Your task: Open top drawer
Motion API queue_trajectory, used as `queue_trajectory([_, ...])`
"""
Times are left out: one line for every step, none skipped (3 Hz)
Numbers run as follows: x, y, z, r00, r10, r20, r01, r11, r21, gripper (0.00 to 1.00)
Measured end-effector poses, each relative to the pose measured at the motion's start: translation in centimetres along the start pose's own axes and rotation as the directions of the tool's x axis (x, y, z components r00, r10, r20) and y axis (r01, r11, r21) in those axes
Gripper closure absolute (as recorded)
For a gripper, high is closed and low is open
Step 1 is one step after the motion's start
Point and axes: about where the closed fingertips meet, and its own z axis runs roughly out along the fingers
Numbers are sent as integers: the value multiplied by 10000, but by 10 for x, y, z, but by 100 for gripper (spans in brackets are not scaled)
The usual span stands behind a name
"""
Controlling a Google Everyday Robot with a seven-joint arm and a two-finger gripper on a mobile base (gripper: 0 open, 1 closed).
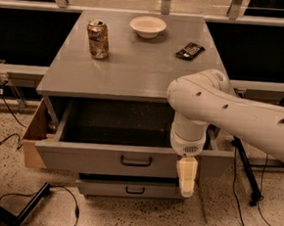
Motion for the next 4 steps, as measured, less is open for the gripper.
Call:
queue_trajectory([0,0,0,10000,0,0,0,10000,0,0])
queue_trajectory([1,0,5,9998,-14,176,19,9997,-247,0])
queue_trajectory([-8,45,17,9975,126,691,-34,9912,-1322,25])
queue_trajectory([-11,57,15,9969,148,770,-30,9886,-1506,48])
